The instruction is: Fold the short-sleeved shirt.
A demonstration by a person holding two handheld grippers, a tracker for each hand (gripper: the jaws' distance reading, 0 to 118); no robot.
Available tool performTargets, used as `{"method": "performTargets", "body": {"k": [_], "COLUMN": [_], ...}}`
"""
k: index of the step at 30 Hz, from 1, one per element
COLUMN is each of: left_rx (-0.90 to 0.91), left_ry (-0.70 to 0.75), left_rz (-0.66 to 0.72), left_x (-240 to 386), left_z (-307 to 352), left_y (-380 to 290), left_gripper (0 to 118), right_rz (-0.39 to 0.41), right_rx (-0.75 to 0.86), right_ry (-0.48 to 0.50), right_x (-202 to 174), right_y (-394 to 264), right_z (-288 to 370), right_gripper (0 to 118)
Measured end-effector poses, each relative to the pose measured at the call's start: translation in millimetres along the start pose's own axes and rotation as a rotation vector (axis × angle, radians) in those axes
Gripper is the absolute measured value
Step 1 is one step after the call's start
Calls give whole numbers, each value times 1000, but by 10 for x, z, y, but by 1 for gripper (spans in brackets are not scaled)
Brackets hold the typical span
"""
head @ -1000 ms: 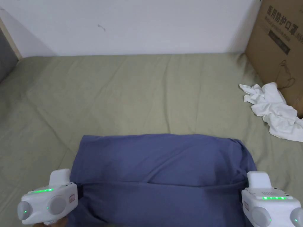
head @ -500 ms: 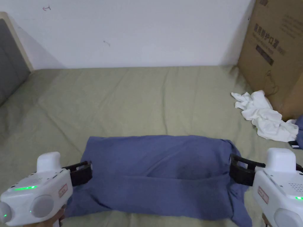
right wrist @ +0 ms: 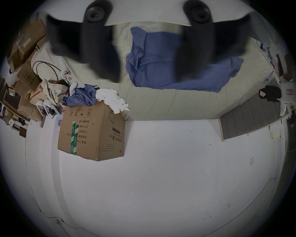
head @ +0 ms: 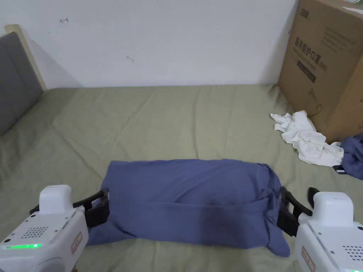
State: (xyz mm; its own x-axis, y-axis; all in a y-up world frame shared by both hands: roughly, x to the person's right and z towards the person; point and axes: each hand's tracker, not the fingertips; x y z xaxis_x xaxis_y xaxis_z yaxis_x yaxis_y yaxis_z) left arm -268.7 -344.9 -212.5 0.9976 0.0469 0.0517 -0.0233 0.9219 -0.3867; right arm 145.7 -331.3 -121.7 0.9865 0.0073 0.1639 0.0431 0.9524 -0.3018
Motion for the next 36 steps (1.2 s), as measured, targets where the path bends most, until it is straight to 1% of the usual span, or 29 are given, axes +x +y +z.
{"method": "performTargets", "body": {"k": [1,2,3,4,9,17,22,23,25,26,27,29,30,31,32,36], "left_rx": [11,4,-21,-31,-50,-196,-322,-350,-430,-458,-488,-521,-528,-551,-588,-629], "left_ry": [-23,-46,-73,-77,-79,-41,9,9,14,15,29,56,64,78,96,112], "left_rz": [14,34,54,62,91,160,124,132,138,148,160,180,185,187,178,177], "left_x": [2,0,-8,-14,-23,-271,-463,-510,-557,-591,-615,-650,-676,-704,-696,-707], "left_z": [36,50,39,43,44,-217,-613,-712,-904,-1003,-1091,-1261,-1320,-1397,-1452,-1608], "left_y": [-12,-18,-27,-40,-113,-236,-368,-395,-454,-491,-523,-608,-640,-677,-722,-838], "left_gripper": [21,3,3,3,3,3,3,8,46,68,86,89,97,104,106,105], "right_rz": [1,1,-16,-26,-21,-60,-57,-58,-55,-54,-56,-58,-57,-53,-50,-54], "right_rx": [-3,-4,4,7,10,-9,-38,-44,-61,-70,-79,-97,-105,-115,-124,-158], "right_ry": [-3,-9,11,16,13,18,20,19,17,18,18,21,20,17,14,12], "right_x": [5,-9,-11,-24,-21,29,47,52,52,58,63,65,68,73,81,115], "right_y": [-11,-22,-32,-32,-5,18,-22,-36,-55,-69,-83,-110,-123,-138,-152,-200], "right_z": [-3,19,45,61,46,-40,-137,-166,-227,-264,-298,-369,-401,-436,-470,-595], "right_gripper": [10,6,2,2,2,2,2,2,2,2,2,2,2,2,2,2]}}
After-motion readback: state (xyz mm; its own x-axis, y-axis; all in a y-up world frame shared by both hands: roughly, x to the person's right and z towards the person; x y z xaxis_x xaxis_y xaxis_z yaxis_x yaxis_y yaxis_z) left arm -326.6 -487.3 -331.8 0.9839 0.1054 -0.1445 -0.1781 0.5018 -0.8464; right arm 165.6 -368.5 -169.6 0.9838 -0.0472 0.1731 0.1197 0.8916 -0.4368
